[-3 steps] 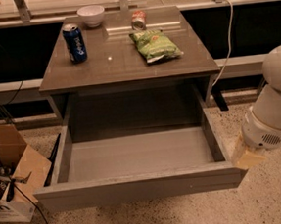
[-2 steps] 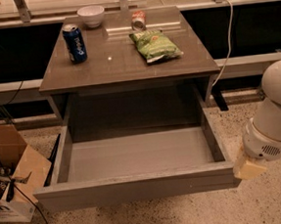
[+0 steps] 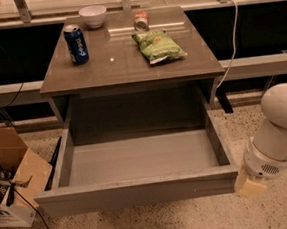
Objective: Close top drawer
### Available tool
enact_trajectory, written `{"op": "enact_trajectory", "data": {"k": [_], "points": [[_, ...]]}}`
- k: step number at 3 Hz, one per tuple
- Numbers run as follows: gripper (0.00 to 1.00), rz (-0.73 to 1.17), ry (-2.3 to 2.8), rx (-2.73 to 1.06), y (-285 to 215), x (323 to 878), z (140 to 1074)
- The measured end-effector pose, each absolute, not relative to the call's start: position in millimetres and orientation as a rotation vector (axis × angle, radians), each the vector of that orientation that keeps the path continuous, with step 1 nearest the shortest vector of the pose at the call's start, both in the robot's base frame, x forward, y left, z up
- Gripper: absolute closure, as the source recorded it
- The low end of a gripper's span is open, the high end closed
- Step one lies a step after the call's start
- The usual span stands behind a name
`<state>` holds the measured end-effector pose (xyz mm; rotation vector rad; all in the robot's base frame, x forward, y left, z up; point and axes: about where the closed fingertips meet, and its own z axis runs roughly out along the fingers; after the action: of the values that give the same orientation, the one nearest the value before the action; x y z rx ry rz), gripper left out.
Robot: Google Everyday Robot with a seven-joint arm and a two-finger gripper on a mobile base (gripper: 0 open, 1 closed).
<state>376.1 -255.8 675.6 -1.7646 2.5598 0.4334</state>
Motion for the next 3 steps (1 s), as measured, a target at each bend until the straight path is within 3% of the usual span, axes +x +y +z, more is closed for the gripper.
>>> {"op": "enact_trajectory", "data": {"k": [3], "points": [[1.00,0.442,2.368,-1.792,-226.8,436.2,653.9]]}}
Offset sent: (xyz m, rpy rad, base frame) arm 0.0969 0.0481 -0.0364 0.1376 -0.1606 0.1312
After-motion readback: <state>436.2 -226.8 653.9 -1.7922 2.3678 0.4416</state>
